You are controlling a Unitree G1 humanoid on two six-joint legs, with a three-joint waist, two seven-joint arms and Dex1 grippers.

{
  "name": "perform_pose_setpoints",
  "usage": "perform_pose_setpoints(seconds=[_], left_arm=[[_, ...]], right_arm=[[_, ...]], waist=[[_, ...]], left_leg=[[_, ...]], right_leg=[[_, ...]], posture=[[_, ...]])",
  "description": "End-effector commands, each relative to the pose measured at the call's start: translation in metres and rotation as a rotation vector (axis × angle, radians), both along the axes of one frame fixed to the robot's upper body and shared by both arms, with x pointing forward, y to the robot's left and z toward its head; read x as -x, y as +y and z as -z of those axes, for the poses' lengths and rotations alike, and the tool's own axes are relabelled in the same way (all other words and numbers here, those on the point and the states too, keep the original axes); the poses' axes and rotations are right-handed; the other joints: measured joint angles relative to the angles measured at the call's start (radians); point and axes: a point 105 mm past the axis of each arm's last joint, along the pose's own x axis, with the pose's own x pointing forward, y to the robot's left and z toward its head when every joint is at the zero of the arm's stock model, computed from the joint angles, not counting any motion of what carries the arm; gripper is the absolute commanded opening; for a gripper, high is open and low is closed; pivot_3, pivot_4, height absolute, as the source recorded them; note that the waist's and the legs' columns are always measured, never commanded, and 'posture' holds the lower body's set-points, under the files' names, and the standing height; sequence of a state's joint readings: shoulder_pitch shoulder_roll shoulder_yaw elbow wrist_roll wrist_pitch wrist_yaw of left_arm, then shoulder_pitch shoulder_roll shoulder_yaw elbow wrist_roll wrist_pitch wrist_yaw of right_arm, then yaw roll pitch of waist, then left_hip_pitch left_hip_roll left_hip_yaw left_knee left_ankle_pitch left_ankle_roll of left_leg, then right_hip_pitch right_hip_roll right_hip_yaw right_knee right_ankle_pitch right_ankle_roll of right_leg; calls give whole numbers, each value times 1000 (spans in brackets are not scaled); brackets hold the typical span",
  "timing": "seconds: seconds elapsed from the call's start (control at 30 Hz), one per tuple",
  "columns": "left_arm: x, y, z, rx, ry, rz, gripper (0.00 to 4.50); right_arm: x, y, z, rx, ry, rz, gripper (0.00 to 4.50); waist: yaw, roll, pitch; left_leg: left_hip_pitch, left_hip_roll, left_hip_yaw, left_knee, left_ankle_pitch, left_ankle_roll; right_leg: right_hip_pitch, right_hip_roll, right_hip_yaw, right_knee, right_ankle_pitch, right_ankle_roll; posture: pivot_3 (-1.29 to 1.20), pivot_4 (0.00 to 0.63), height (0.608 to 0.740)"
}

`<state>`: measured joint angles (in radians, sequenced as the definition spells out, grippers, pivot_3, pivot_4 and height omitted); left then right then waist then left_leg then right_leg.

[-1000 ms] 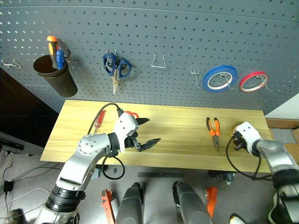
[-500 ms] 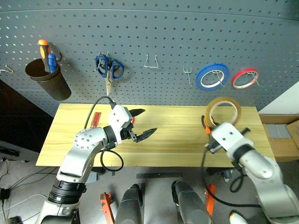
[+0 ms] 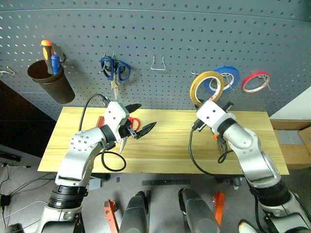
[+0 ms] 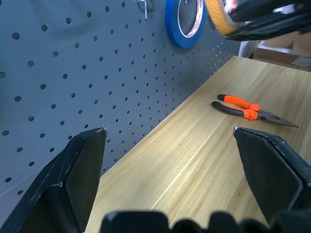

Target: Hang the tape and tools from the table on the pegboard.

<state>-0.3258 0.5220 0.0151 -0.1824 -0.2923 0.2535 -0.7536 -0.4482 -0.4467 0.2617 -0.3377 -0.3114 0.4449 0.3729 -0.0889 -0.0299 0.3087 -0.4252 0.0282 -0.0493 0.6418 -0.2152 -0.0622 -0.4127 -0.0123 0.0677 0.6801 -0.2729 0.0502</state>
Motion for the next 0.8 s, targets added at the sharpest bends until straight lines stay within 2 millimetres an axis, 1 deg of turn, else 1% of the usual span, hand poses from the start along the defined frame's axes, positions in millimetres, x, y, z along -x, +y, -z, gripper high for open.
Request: perform_pose_setpoints(seconds=[0.03, 0.17, 0.27, 0.37, 0.47, 0.57, 0.67, 0.8], left_arm=[[5, -2, -11, 5, -52, 4, 4500], [6, -1, -11, 6, -52, -1, 4500], [7, 0, -10, 6, -53, -4, 4500], [8, 0, -9, 9, -52, -9, 4500], [8, 0, -9, 12, -51, -10, 4500], [8, 0, -8, 14, -48, -11, 4500], [5, 0, -8, 16, -50, -10, 4500], [2, 1, -10, 14, -56, -10, 4500]], right_arm=[[-6, 6, -6, -8, -31, -25, 148], [-5, 3, -12, 1, -54, -25, 147], [7, -8, -12, 11, -40, -6, 147], [22, -12, -18, 28, -55, -6, 146], [33, -9, -23, 45, -65, -17, 146], [43, 4, -27, 56, -69, -60, 145], [39, 14, -27, 61, -66, -75, 145], [23, 19, -15, 99, -16, -75, 145]], waist=[[0, 0, 0], [2, 0, 0], [4, 0, 0], [6, 0, 0], [5, 0, 0], [2, 0, 0], [1, 0, 0], [1, 0, 0]], left_leg=[[0, 0, 0, 1, 0, 0], [0, 0, 0, 2, 0, 0], [-1, 0, -1, 2, 0, 0], [-2, 0, -2, 2, 0, 0], [-2, 0, -2, 3, 0, 0], [-2, 0, -2, 3, 0, 0], [-2, 0, -2, 3, 0, 0], [-2, 0, -2, 3, 0, 0]], right_leg=[[0, 0, 0, 0, 0, 0], [1, 0, 0, 1, 0, 0], [1, 0, -1, 0, 0, 0], [0, 0, -2, 0, 0, 0], [0, -1, -2, 0, 0, 0], [0, 0, -2, 1, 0, 0], [0, 0, -2, 1, 0, 0], [0, 0, -2, 1, 0, 0]], posture=[[-115, 262, 740], [-106, 261, 740], [-102, 259, 740], [-105, 258, 740], [-121, 264, 740], [-132, 264, 740], [-142, 264, 740], [-138, 263, 740]])
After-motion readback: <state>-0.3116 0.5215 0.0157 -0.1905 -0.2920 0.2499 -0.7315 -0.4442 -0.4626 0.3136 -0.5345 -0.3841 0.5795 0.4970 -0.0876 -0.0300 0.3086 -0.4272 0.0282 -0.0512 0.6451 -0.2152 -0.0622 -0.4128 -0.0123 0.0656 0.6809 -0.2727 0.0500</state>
